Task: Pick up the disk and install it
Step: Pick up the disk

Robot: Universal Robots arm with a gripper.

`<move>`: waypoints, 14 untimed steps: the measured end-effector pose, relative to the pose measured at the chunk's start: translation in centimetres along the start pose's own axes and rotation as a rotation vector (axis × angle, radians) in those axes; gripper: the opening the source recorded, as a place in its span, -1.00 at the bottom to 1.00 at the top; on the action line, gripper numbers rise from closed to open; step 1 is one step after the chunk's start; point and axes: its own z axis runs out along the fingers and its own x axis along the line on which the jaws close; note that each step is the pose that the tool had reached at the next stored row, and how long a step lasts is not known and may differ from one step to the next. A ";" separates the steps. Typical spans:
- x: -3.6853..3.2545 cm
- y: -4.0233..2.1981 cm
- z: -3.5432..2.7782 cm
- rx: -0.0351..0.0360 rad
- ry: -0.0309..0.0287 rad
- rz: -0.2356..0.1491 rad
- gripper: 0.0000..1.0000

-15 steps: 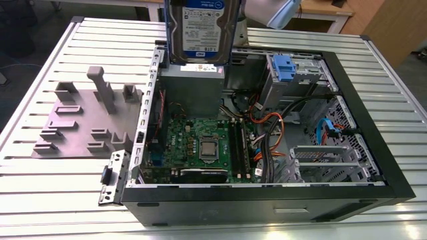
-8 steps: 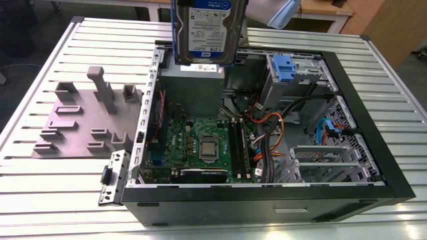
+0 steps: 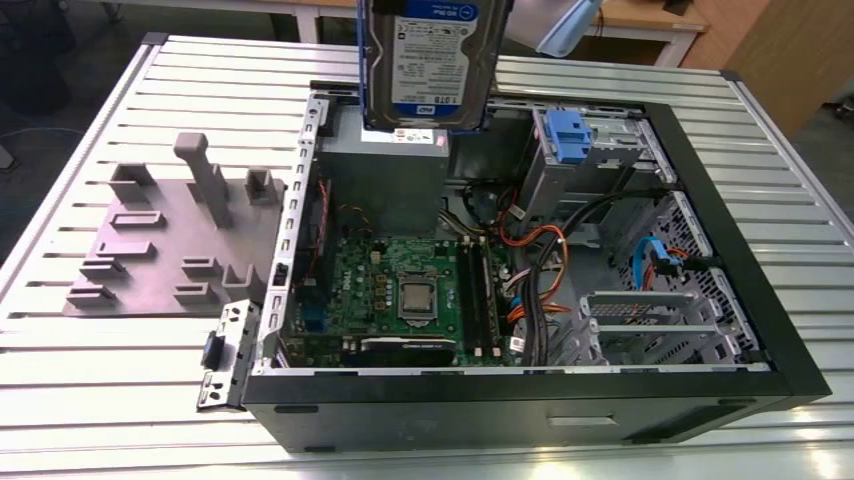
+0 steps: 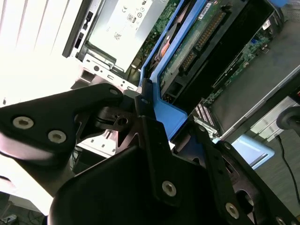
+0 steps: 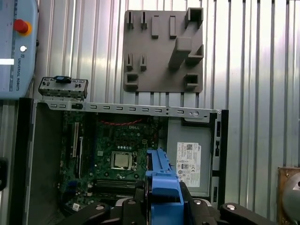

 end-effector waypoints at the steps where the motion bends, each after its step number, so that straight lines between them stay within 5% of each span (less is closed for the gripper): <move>1: 0.11 -0.02 0.00 0.0000 0.0000 0.000 -0.26; 8: 1.21 -0.04 -0.01 0.0001 0.0001 0.000 -0.26; 14: 1.41 -0.53 -0.03 0.0000 0.0003 0.000 -0.26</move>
